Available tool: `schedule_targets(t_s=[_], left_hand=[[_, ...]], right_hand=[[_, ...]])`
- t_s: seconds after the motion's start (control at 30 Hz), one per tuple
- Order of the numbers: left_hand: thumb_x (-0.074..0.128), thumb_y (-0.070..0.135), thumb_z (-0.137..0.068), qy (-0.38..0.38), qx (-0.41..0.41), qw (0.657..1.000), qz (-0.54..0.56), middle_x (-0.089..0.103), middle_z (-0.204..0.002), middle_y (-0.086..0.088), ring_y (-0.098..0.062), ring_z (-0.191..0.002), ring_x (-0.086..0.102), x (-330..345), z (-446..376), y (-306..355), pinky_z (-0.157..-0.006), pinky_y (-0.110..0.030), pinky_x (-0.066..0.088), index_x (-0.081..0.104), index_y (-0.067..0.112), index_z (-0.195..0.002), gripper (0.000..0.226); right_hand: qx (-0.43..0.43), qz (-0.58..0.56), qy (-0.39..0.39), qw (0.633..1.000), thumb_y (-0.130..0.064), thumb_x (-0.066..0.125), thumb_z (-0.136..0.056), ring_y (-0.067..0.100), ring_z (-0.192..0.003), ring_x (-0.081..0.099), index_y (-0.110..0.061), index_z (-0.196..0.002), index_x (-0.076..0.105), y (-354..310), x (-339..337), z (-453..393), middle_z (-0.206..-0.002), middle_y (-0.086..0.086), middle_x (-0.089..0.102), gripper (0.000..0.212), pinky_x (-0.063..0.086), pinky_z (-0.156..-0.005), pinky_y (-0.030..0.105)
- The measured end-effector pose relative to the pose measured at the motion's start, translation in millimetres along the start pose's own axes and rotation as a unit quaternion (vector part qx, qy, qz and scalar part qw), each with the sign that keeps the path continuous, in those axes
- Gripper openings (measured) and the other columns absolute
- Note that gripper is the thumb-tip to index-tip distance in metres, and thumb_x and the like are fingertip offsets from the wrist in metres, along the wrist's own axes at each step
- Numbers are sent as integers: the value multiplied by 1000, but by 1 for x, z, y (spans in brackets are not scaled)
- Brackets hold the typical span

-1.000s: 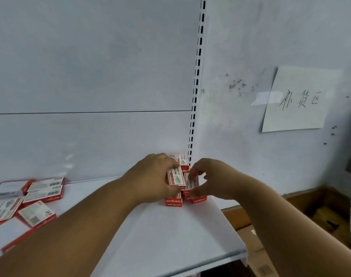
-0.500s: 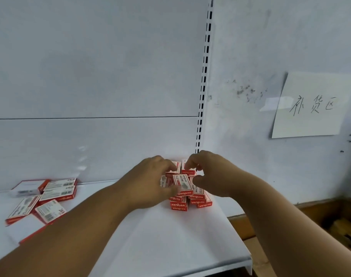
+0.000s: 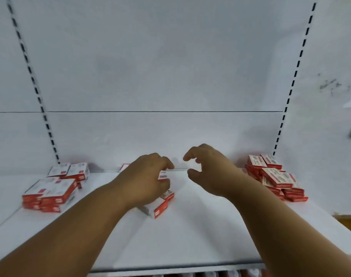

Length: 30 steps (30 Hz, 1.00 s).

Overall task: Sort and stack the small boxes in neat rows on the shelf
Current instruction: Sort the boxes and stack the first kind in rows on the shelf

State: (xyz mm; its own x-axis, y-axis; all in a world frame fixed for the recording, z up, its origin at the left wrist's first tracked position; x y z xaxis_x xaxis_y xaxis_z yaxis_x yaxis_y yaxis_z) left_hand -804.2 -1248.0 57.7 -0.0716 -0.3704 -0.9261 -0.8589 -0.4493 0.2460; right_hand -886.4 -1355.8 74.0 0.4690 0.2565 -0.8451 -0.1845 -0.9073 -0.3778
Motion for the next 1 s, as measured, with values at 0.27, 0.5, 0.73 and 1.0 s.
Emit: schedule_targets(t_s=[0.27, 0.5, 0.73, 1.0], left_hand=[[63, 33, -90, -36, 23, 999, 11, 56, -119, 10, -8, -102, 52, -5, 44, -72, -77, -18, 36, 58, 32, -124, 35], [64, 37, -85, -65, 88, 994, 21, 56, -127, 7, -12, -120, 48, 9, 44, -66, -102, -29, 41, 58, 31, -131, 46], [57, 30, -89, -54, 39, 997, -48, 53, -133, 1, -22, -124, 46, 12, 22, -81, -102, -37, 42, 55, 28, -134, 45], [68, 45, -80, -47, -9, 999, -10, 62, -116, 6, -19, -106, 57, 27, 14, -102, -90, -38, 49, 60, 37, -108, 30]], right_hand=[[24, 8, -70, 997, -27, 64, -87, 13, -98, 54, -29, -110, 62, -55, 76, -14, -112, -5, 60, 24, 42, -82, 25], [76, 52, -96, 991, -30, 60, -91, 13, -93, 54, -28, -112, 62, -46, 87, -9, -111, -5, 58, 21, 41, -78, 24], [129, 86, -145, 977, -38, 60, -90, 15, -91, 56, -24, -112, 62, -25, 98, -17, -109, -3, 63, 26, 45, -76, 27], [136, 84, -185, 970, -33, 63, -88, 19, -71, 57, -8, -97, 70, -27, 108, -25, -93, 10, 69, 27, 44, -60, 26]])
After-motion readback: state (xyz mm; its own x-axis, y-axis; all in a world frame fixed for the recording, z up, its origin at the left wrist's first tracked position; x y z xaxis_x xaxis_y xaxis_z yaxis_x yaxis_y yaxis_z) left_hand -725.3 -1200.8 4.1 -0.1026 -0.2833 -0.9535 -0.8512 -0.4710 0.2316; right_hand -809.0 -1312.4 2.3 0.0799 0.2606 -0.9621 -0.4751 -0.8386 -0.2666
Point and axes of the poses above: each hand's wrist, its own z-axis away from the middle knuckle, its own x-axis out of the palm, y = z × x, the point moved 10 cm from there along -z, towards the middle knuckle
